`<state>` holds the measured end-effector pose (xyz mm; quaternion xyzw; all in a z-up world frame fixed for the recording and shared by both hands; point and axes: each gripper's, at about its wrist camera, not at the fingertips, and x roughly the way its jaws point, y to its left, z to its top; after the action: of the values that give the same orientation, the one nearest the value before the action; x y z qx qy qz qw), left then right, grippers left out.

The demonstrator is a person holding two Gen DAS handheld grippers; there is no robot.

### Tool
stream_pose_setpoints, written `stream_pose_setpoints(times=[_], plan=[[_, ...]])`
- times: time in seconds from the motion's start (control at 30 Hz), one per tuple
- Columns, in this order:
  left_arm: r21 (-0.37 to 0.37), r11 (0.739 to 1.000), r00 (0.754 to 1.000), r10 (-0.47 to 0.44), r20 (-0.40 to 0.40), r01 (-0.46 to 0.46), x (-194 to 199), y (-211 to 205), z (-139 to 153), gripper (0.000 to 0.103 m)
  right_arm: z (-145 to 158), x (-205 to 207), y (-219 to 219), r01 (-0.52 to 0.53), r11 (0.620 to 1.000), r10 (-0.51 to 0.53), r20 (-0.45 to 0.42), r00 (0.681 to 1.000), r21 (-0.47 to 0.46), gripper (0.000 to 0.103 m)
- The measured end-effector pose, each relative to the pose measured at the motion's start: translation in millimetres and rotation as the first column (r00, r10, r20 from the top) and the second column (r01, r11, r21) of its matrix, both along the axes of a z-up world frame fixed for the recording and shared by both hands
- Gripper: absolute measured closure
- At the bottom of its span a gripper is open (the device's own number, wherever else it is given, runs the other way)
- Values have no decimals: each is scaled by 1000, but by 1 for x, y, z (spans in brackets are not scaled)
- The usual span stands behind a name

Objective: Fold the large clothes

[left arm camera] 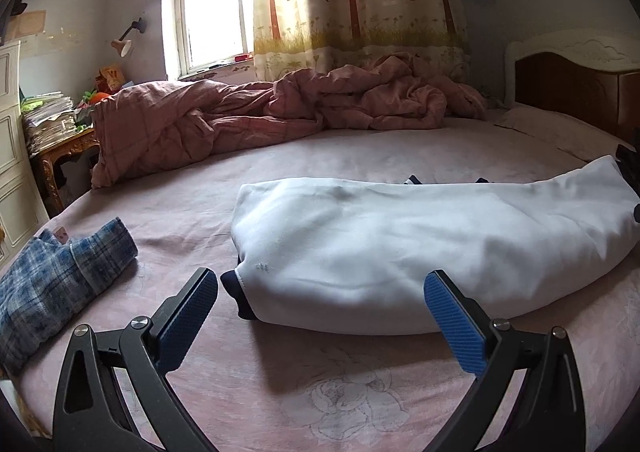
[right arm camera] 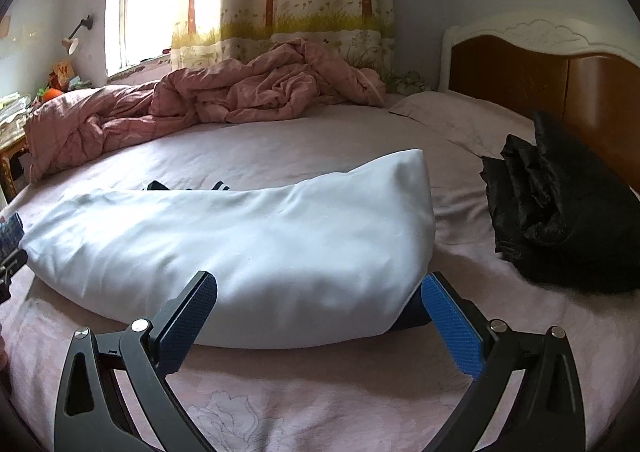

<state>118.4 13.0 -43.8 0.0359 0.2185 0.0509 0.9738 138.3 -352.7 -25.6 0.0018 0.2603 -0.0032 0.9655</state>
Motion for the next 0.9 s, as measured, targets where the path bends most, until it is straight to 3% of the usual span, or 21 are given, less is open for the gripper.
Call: stream_pose_setpoints(times=[0.27, 0.47, 0.6, 0.73, 0.9], plan=[[-11, 999, 995, 47, -93, -48, 20, 1, -19, 0, -2, 0, 13, -73, 996, 75, -31, 997, 57, 0], [-4, 999, 997, 39, -65, -40, 14, -1, -19, 0, 2, -6, 25, -101, 992, 103, -23, 994, 69, 0], [28, 999, 998, 29, -58, -28, 12, -8, -19, 0, -5, -10, 7, -18, 981, 31, -64, 997, 192, 0], [44, 999, 999, 19, -50, -17, 11, -12, -18, 0, -22, -5, -34, 109, 920, -55, -151, 987, 376, 0], [40, 999, 998, 22, -53, -20, 12, -13, -18, 0, -38, 14, -70, 208, 872, -135, -191, 972, 442, 0]])
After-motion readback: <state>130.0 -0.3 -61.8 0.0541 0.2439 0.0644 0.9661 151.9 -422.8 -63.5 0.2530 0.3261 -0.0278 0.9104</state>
